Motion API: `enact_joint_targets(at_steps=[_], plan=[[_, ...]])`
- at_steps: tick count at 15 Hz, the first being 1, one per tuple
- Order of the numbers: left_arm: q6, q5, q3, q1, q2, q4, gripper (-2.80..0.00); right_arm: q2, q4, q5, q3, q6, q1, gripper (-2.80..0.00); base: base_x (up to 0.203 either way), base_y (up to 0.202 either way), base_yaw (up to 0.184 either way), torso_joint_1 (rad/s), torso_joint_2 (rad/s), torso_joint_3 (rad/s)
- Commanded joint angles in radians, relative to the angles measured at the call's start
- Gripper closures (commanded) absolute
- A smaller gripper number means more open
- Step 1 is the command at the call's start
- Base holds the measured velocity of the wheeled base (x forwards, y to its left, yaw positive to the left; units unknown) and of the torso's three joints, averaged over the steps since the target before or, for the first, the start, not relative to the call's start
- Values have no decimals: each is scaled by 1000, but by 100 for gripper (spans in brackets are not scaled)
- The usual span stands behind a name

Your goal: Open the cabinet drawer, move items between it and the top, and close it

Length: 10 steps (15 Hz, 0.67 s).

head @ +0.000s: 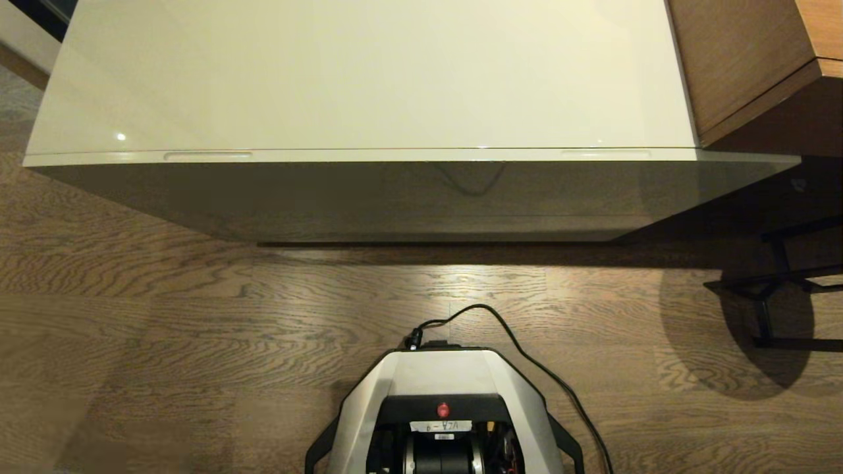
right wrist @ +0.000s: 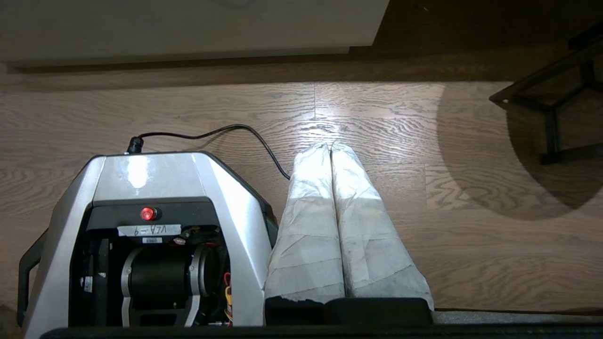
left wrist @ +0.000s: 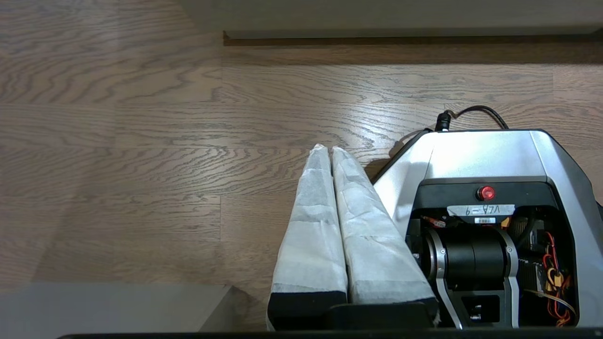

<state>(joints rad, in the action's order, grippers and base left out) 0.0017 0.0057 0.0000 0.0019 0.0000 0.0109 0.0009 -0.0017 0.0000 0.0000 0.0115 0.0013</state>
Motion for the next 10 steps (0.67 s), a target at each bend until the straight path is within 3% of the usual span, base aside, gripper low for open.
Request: enact_joint_targets(at_steps=[1, 10], plan=[[0, 0, 0, 1, 1, 0, 0, 1, 0, 0, 2, 1, 0, 0, 0, 0, 0, 0, 0, 0], [0, 0, 0, 1, 2, 0, 0, 1, 0, 0, 2, 1, -1, 0, 0, 0, 0, 0, 0, 0]])
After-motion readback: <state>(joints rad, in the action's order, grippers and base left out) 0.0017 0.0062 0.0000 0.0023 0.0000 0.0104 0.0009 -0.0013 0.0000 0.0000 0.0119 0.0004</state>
